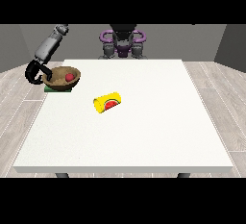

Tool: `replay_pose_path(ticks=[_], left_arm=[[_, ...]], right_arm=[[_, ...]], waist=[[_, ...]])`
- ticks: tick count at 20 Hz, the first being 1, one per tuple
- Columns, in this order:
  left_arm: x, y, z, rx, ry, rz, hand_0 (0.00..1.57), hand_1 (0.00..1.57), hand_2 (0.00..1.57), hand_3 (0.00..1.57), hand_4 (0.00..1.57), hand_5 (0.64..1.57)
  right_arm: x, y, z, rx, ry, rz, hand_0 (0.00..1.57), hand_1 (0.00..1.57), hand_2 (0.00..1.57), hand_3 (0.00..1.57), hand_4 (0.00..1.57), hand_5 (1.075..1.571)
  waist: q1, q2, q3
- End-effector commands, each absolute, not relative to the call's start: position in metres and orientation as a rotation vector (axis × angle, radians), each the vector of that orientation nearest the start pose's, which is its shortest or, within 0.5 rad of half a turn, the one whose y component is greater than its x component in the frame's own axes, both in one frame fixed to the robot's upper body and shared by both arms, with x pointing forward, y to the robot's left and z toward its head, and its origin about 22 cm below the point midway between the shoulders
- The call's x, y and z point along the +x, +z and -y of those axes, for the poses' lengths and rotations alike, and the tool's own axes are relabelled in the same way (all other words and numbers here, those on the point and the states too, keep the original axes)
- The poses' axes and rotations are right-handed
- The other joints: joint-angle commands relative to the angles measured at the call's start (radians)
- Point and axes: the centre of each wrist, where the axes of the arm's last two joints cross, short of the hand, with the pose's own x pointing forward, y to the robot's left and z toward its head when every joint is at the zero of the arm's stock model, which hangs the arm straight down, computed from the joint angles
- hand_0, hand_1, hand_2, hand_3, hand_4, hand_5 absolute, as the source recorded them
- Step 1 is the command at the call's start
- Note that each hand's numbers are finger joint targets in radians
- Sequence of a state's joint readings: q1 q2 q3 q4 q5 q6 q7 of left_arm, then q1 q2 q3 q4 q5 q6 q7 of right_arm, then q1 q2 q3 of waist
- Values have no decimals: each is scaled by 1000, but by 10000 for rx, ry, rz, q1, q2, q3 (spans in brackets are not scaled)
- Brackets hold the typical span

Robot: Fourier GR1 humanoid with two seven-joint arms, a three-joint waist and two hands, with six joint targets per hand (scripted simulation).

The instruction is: Pick the cup and pour the ball into the bowl, then pick the bowl and place it on the pad

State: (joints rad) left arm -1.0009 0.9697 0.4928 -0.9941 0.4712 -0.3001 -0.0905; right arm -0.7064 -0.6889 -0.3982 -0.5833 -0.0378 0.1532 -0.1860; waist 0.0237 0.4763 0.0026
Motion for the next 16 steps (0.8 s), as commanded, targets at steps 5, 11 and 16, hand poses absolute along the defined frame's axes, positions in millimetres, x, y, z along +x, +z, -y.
replay_pose_path(ticks=[5,11,16], left_arm=[[323,360,-459,1905,89,23566,0,0,0,0,0,1532],[322,347,-482,2165,274,23571,0,0,0,0,0,1532],[316,360,-482,2206,234,23347,0,0,0,0,0,1523]], right_arm=[[359,116,474,-4451,-270,15239,1571,1571,1571,889,1257,1566],[367,133,465,-4802,583,15153,1571,1571,1571,1316,1240,1571],[369,93,449,-3740,-112,14836,1571,1571,1571,1282,1157,1570]], waist=[[53,-1077,-19],[-73,-847,-27],[-138,-910,-14]])
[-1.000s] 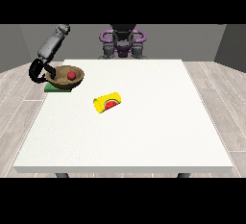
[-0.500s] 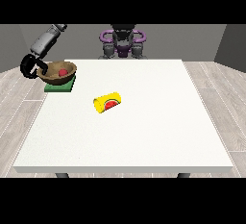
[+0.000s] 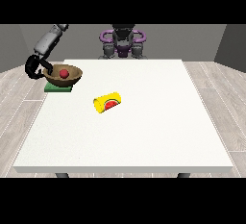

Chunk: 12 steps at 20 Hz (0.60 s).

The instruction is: Pick the cup and pour the ball into the bowl, then pick the bowl and place it on the pad

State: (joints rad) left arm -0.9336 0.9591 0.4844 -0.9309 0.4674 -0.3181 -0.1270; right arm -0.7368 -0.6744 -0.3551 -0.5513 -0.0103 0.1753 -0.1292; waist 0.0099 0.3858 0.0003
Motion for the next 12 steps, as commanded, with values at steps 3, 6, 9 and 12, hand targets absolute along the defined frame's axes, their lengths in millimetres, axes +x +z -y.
replay_pose_path(ticks=[3,6,9,12], left_arm=[[320,345,-476,1922,252,23415,0,0,0,0,0,1528],[312,359,-476,2139,166,23854,0,0,0,0,0,1523],[299,383,-481,2068,55,24375,0,0,0,0,0,1517],[290,391,-485,2600,536,24453,0,0,0,0,0,1516]], right_arm=[[355,63,453,-3821,-553,14420,1571,1571,1571,1122,1077,1567],[350,87,481,-3749,-2060,13854,1571,1571,1571,1571,887,1562],[348,123,498,-5424,-2440,14756,1207,1207,1265,1235,0,1562],[346,128,504,-4786,-2540,14749,740,740,690,1053,0,1538]], waist=[[176,-312,9],[260,201,12],[147,819,12],[-82,728,15]])
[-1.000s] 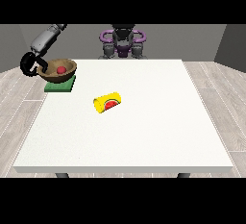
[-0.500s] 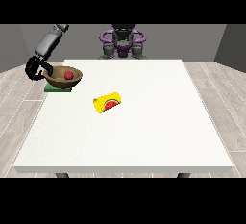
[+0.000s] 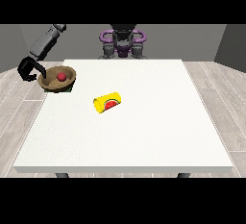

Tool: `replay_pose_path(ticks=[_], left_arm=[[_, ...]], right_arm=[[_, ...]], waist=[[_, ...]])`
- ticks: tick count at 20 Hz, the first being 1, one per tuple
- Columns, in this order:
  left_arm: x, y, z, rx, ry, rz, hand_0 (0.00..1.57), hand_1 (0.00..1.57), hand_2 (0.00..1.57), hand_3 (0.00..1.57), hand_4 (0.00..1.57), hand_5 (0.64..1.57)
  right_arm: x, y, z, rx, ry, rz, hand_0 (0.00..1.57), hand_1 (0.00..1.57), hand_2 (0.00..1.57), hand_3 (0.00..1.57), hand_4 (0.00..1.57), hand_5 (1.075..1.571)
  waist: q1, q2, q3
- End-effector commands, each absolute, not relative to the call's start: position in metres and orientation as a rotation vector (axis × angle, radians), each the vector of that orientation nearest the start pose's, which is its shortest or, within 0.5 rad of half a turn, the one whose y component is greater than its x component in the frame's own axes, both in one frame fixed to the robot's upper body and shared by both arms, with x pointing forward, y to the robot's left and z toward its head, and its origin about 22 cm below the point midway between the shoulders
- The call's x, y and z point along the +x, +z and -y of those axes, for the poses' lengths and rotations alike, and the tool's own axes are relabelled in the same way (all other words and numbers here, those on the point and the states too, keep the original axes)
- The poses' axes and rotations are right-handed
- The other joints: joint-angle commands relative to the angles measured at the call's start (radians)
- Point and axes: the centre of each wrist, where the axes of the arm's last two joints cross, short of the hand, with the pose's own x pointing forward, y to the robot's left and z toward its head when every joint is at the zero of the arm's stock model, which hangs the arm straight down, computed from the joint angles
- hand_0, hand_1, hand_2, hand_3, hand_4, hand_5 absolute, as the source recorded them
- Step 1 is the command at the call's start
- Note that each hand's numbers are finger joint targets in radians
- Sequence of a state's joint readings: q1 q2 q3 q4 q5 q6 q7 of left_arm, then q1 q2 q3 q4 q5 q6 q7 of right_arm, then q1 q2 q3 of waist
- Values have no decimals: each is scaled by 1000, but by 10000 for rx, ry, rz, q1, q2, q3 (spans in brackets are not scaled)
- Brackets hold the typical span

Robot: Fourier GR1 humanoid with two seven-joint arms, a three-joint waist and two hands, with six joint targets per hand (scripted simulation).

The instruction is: Pick the cup and pour the ball into the bowl, then pick the bowl and place it on the pad

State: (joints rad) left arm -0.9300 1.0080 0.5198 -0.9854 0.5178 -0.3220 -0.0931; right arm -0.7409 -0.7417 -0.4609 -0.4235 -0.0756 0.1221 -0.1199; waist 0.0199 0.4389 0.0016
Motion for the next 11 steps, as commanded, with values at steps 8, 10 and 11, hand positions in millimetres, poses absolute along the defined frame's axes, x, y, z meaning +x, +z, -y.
replay_pose_path(ticks=[8,10,11], left_arm=[[303,363,-486,2596,378,23938,0,0,0,0,0,1515],[303,350,-498,2273,341,23465,0,0,0,0,0,1515],[318,352,-474,2505,543,23323,0,0,0,0,0,1515]], right_arm=[[357,159,501,-4568,-2732,15132,325,325,400,517,0,1493],[345,169,517,-4206,-2525,14926,200,200,300,446,0,1476],[367,186,495,-4205,-2471,14967,134,134,280,375,0,1467]], waist=[[-102,-132,-10],[-213,-616,-17],[-343,-711,-13]])
